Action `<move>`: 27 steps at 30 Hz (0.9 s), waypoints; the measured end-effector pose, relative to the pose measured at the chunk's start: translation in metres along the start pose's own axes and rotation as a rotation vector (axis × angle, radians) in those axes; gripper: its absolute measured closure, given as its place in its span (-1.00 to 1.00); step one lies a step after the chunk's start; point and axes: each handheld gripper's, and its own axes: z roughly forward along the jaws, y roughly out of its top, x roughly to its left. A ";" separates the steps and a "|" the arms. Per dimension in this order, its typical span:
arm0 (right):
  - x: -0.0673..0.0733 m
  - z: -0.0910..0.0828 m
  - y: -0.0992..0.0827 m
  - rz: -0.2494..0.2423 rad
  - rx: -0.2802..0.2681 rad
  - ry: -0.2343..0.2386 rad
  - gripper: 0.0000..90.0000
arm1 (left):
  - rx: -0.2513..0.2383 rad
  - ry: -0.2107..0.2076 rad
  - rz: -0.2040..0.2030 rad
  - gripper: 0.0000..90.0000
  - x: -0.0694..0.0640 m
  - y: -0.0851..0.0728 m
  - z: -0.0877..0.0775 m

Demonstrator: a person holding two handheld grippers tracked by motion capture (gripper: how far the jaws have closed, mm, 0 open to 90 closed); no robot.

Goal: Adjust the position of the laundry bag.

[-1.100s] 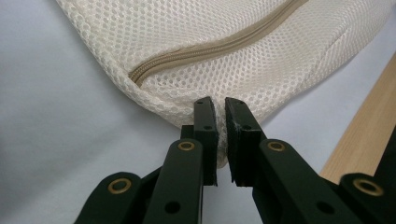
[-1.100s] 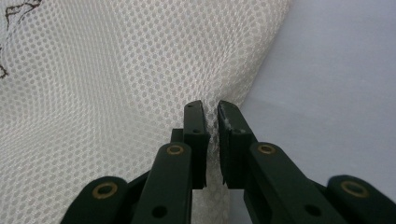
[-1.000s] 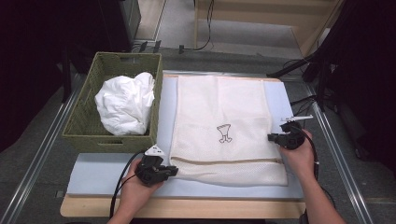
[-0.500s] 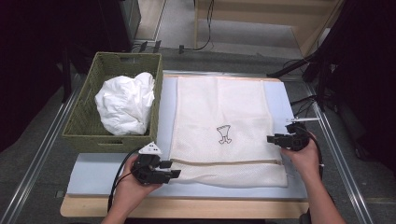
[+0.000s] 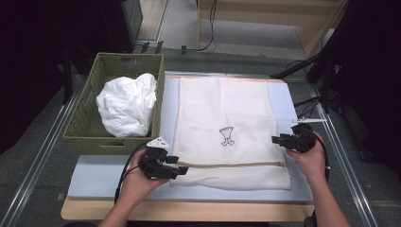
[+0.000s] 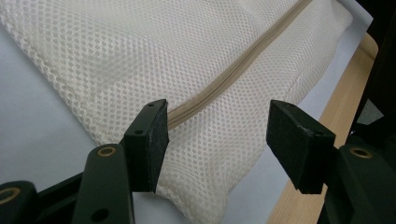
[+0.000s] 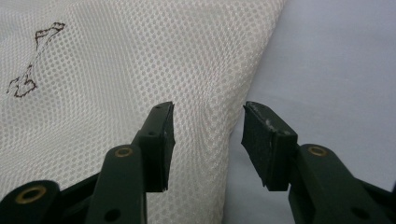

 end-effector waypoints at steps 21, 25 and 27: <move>0.026 -0.029 -0.016 -0.070 -0.016 0.005 0.37 | 0.034 -0.068 0.063 -0.17 -0.008 0.026 0.020; 0.030 -0.038 -0.024 -0.051 -0.020 0.003 0.38 | 0.035 -0.078 0.083 -0.17 -0.007 0.037 0.027; 0.031 -0.040 -0.026 -0.055 -0.019 0.000 0.38 | 0.037 -0.077 0.086 -0.17 -0.006 0.038 0.028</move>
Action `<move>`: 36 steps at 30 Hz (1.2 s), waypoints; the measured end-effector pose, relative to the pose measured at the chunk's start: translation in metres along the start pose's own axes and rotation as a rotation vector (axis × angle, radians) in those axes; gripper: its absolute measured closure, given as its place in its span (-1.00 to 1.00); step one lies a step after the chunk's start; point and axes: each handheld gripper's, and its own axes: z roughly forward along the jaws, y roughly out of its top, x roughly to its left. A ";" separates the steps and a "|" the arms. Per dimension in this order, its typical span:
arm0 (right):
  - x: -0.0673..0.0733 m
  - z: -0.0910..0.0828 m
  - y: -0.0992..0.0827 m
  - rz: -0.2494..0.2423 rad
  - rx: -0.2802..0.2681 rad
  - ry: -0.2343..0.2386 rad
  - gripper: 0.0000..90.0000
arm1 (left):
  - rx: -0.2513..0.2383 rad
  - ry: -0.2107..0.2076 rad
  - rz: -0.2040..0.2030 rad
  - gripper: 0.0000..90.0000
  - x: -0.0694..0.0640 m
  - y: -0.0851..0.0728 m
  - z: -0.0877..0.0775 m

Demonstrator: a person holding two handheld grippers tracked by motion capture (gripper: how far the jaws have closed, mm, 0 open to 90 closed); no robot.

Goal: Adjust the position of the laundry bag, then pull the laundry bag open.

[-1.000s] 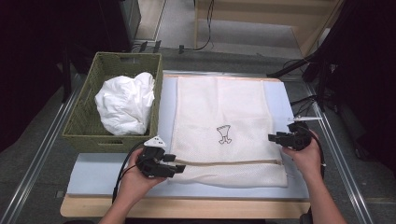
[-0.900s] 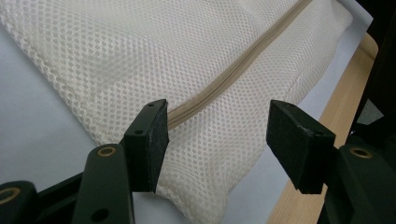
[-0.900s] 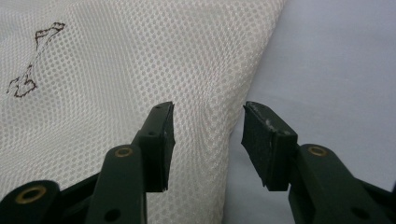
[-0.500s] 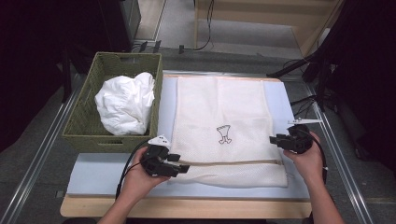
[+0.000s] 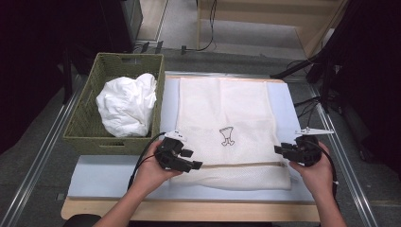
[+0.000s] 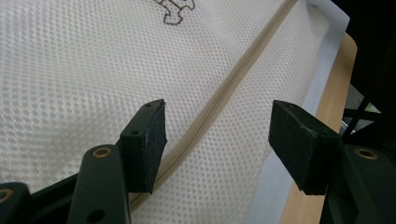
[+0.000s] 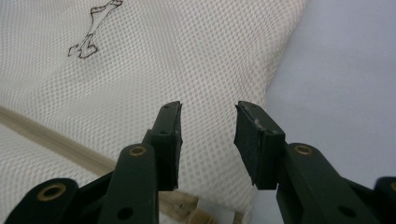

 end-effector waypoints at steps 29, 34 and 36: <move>-0.009 -0.023 -0.035 0.098 0.014 0.010 0.98 | -0.001 -0.054 0.059 -0.09 -0.007 0.016 0.018; -0.009 -0.022 -0.035 0.127 0.035 0.019 1.00 | 0.006 -0.048 0.068 -0.01 -0.006 0.017 0.020; -0.009 -0.020 -0.035 0.104 0.028 0.008 1.00 | 0.000 -0.054 0.069 -0.01 -0.006 0.018 0.021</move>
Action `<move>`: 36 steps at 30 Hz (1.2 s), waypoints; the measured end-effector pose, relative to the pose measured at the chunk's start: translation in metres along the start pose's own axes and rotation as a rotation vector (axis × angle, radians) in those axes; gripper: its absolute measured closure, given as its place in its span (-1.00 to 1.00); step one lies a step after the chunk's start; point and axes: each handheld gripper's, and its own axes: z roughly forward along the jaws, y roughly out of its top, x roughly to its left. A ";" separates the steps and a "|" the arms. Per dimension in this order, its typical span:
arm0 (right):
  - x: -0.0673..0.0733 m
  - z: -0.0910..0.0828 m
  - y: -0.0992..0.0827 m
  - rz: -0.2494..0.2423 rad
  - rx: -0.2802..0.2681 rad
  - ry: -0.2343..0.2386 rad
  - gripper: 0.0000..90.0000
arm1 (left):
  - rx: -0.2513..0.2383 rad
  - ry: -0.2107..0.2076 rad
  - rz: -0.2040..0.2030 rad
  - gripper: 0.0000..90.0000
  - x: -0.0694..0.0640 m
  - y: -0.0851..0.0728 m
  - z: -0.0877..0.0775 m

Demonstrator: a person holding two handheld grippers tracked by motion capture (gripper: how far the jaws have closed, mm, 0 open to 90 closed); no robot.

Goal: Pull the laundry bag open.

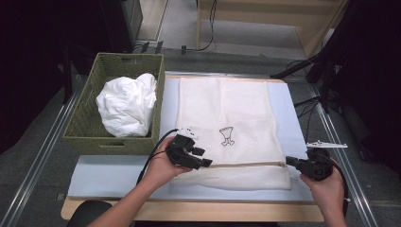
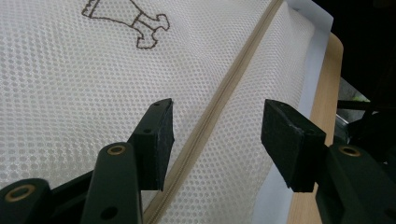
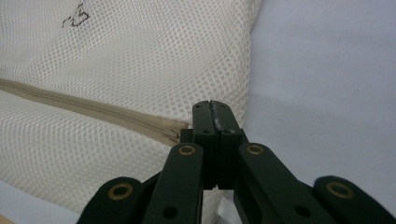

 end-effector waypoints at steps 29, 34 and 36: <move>-0.004 0.022 -0.008 -0.084 0.100 0.052 1.00 | 0.022 0.023 0.016 -0.03 0.002 -0.001 0.007; -0.001 0.020 -0.007 -0.074 0.098 0.057 1.00 | 0.021 0.019 0.026 -0.03 0.002 0.001 0.008; 0.000 0.020 -0.007 -0.074 0.097 0.061 1.00 | 0.023 0.016 0.024 -0.03 0.002 0.001 0.008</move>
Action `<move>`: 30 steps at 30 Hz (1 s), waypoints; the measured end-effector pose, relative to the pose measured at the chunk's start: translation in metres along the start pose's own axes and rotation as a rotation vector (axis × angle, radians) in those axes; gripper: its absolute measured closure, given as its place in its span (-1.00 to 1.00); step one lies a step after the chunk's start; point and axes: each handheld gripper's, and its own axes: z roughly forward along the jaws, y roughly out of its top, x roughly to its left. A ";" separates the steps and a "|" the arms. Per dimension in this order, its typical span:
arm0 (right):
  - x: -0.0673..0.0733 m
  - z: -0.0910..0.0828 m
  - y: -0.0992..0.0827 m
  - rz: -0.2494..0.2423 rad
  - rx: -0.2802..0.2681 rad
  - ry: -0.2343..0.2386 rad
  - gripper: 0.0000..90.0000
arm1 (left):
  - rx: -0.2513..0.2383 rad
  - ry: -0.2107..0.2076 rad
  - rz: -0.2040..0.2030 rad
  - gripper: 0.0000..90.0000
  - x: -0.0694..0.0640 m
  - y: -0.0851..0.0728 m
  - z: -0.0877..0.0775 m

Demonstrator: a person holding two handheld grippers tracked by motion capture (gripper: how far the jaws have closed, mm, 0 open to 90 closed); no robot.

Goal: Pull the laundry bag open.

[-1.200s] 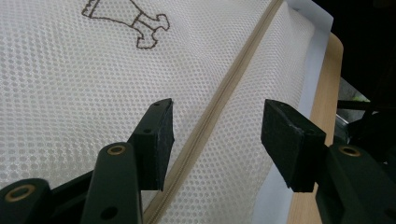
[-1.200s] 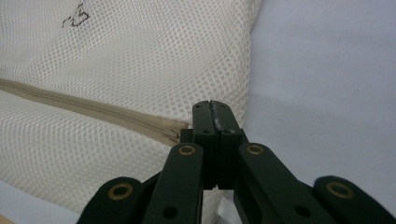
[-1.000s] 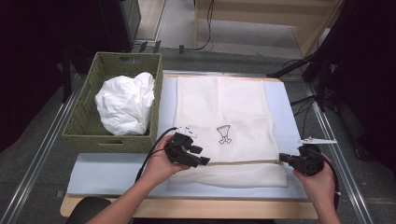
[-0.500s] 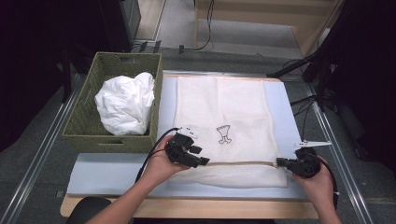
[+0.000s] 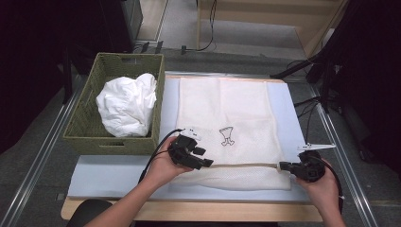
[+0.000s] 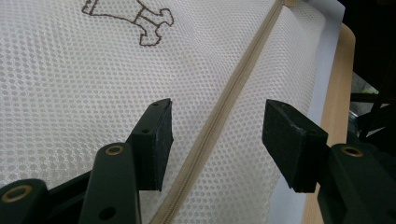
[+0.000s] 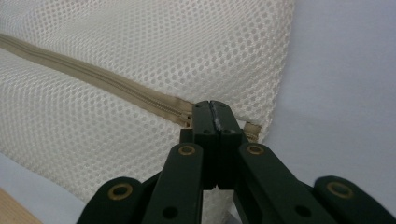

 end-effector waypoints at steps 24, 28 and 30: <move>0.002 -0.012 -0.003 -0.003 -0.031 -0.065 0.56 | -0.005 -0.017 0.012 -0.05 0.000 0.002 -0.002; 0.003 -0.011 -0.007 -0.026 -0.013 -0.093 0.42 | -0.018 -0.024 0.014 -0.05 0.000 0.005 0.000; 0.004 -0.011 -0.010 -0.025 -0.006 -0.099 0.32 | -0.016 -0.025 0.014 -0.05 -0.001 0.005 0.000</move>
